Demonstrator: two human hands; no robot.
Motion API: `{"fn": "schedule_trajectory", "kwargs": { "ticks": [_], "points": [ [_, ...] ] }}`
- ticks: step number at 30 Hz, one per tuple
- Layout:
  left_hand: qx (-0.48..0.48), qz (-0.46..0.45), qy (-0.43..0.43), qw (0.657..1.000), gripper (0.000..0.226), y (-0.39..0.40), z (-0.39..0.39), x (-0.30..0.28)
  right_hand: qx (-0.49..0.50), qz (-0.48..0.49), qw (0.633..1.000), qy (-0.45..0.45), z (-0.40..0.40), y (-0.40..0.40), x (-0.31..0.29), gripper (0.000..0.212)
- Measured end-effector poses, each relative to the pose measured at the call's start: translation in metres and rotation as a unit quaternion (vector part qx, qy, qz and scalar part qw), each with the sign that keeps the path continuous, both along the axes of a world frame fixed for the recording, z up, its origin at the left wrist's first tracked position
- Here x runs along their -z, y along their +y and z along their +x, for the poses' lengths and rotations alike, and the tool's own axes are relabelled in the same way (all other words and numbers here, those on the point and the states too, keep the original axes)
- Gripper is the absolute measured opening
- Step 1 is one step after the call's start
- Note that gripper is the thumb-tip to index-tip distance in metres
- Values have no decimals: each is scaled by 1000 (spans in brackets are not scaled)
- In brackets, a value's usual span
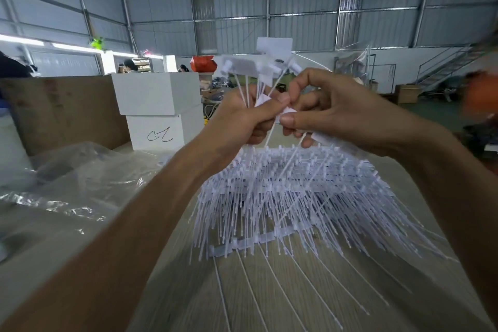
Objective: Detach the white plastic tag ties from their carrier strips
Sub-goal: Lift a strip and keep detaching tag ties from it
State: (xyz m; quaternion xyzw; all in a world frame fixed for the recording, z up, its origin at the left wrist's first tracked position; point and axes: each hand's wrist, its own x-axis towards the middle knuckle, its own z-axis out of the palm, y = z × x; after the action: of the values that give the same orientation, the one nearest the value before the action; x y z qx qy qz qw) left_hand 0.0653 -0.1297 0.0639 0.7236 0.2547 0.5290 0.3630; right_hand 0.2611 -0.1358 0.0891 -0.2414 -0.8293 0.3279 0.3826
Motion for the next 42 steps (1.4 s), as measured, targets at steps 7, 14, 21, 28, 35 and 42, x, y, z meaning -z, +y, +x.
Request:
{"fn": "schedule_trajectory", "kwargs": {
  "ticks": [7, 14, 21, 28, 35, 42],
  "points": [
    [-73, -12, -50, 996, 12, 7, -1, 1, 160, 162, 955, -189, -5, 4, 2, 27],
    [-50, -137, -75, 986, 24, 10, 6, 3, 315, 428, 789, -307, -9, -4, -2, 30],
    [-12, -117, -27, 993, 17, 11, -2, 1, 382, 450, 763, -263, -10, -7, -5, 24],
    [-1, -98, 5, 995, 30, 10, 4, 6, 433, 437, 753, -234, -10, -3, -4, 30],
    [0, -94, -40, 995, 25, 11, 10, 8, 464, 460, 717, -241, -16, -6, -1, 31],
    [-9, -109, -78, 991, 32, 5, 14, 5, 461, 450, 732, -222, -12, -3, 2, 31]
  ]
}}
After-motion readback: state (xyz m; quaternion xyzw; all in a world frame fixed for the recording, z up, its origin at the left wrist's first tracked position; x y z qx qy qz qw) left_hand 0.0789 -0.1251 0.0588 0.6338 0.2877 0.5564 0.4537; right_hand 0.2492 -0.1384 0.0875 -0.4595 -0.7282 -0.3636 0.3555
